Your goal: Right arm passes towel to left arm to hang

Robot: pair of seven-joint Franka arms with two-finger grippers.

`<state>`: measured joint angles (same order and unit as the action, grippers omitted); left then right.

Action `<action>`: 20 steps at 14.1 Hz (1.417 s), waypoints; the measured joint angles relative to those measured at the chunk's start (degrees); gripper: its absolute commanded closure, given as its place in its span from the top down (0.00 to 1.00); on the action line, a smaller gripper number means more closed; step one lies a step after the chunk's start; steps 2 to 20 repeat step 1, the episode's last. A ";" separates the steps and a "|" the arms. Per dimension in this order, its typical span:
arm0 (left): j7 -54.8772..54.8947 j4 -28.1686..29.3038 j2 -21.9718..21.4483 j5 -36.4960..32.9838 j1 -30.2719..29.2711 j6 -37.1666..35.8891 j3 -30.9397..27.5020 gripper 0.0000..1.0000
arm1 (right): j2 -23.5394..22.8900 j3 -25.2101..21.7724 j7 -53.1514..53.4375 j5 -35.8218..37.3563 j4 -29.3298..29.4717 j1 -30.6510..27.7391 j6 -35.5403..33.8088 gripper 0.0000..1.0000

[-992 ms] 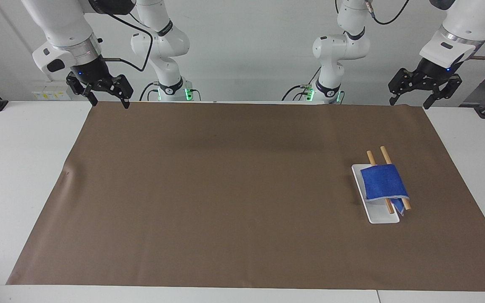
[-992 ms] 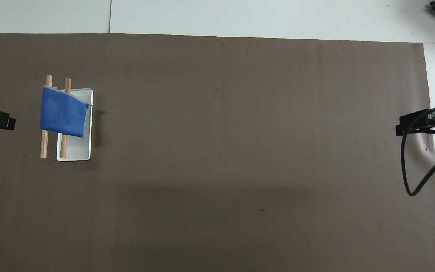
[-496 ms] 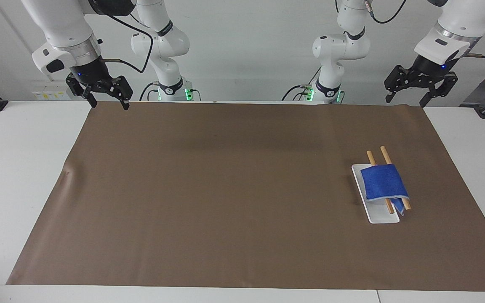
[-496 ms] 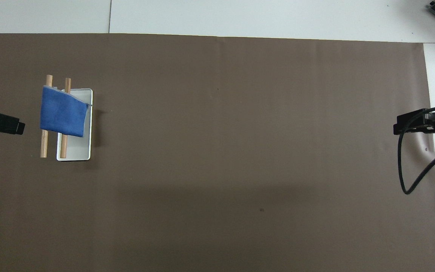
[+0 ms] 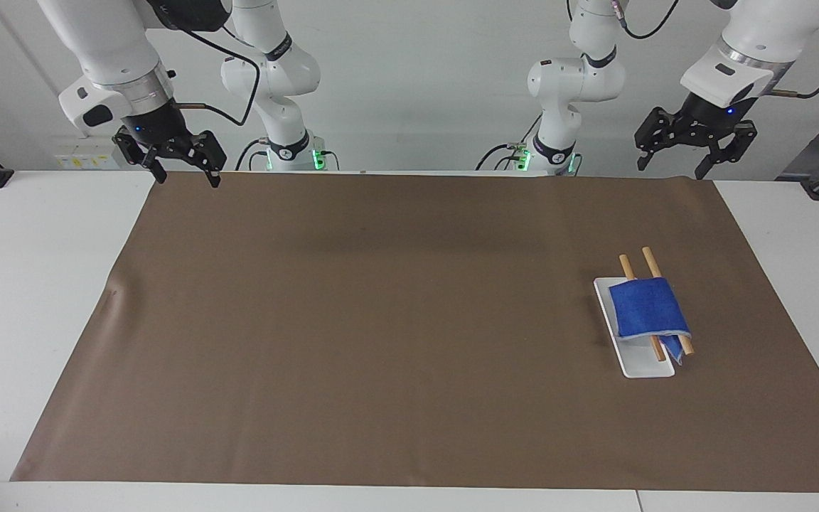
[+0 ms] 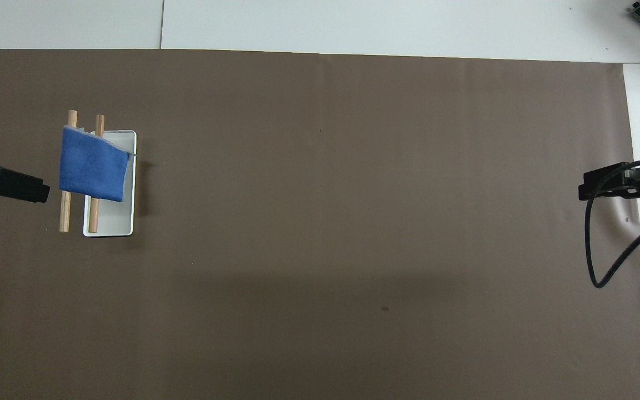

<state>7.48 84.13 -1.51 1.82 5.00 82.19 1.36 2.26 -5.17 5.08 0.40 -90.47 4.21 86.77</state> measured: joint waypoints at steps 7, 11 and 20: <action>-0.04 0.10 -0.03 0.00 0.00 0.00 0.00 1.00 | 0.09 0.00 0.00 0.00 -0.19 -0.01 0.00 1.00; -0.04 0.10 -0.03 0.00 0.00 0.00 0.00 1.00 | 0.09 0.00 0.00 0.00 -0.19 -0.01 0.00 1.00; -0.04 0.10 -0.03 0.00 0.00 0.00 0.00 1.00 | 0.09 0.00 0.00 0.00 -0.19 -0.01 0.00 1.00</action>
